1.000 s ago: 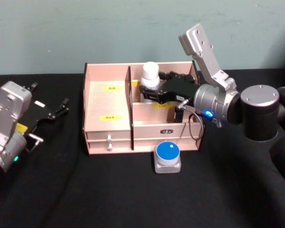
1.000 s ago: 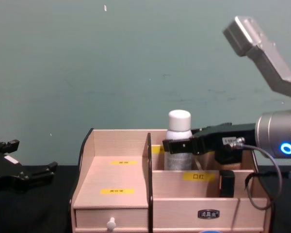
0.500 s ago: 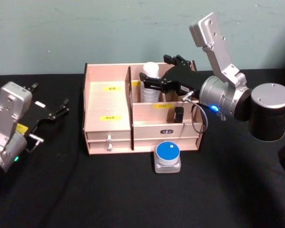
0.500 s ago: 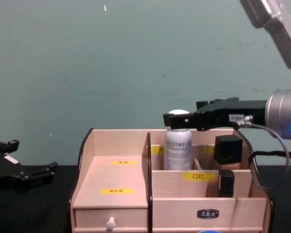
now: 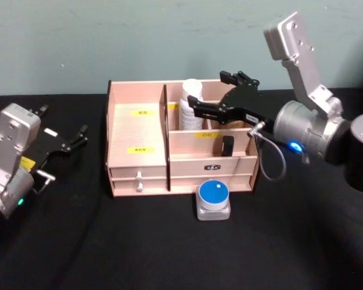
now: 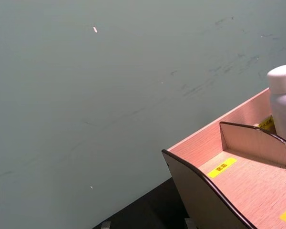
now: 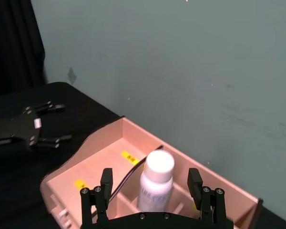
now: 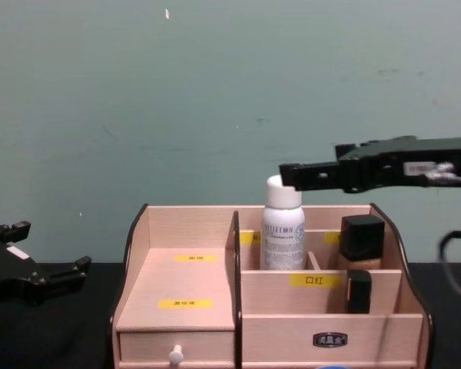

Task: Pick up the facial cleanser and watermelon frost from the table and place them into the tiered storage box.

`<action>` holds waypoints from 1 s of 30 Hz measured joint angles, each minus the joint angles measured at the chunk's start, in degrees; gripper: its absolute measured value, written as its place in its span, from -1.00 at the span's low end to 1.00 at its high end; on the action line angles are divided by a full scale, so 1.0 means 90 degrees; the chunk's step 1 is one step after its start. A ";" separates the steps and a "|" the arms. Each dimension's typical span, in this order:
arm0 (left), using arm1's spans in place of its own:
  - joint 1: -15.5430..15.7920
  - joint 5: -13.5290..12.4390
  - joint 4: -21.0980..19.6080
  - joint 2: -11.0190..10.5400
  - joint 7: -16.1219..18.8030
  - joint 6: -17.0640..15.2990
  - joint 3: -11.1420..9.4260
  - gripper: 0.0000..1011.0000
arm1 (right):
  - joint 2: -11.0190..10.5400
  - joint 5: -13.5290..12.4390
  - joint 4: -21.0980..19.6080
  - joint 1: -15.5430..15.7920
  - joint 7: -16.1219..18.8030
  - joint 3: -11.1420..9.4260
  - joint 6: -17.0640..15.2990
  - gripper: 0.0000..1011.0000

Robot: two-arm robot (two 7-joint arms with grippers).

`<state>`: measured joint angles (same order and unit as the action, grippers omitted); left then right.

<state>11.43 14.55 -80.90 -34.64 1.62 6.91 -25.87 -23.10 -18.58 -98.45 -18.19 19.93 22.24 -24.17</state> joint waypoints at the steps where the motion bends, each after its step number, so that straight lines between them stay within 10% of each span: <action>1: 0.0000 0.0000 0.0000 0.0000 0.0000 0.0000 0.0000 0.98 | -0.0043 -0.0015 -0.0105 0.0065 -0.0012 -0.0018 -0.0032 0.98; 13: 0.0000 0.0000 0.0000 0.0000 0.0000 0.0000 0.0000 0.98 | -0.0732 -0.0262 -0.1804 0.1488 -0.0287 -0.0379 -0.0552 0.98; 30: 0.0000 0.0000 0.0000 0.0000 0.0000 0.0000 0.0001 0.98 | -0.1048 -0.0316 -0.2337 0.2957 -0.0653 -0.0704 -0.0887 0.98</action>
<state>11.43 14.55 -80.90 -34.64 1.62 6.91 -25.86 -32.54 -21.42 -119.48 8.41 14.06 15.90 -32.16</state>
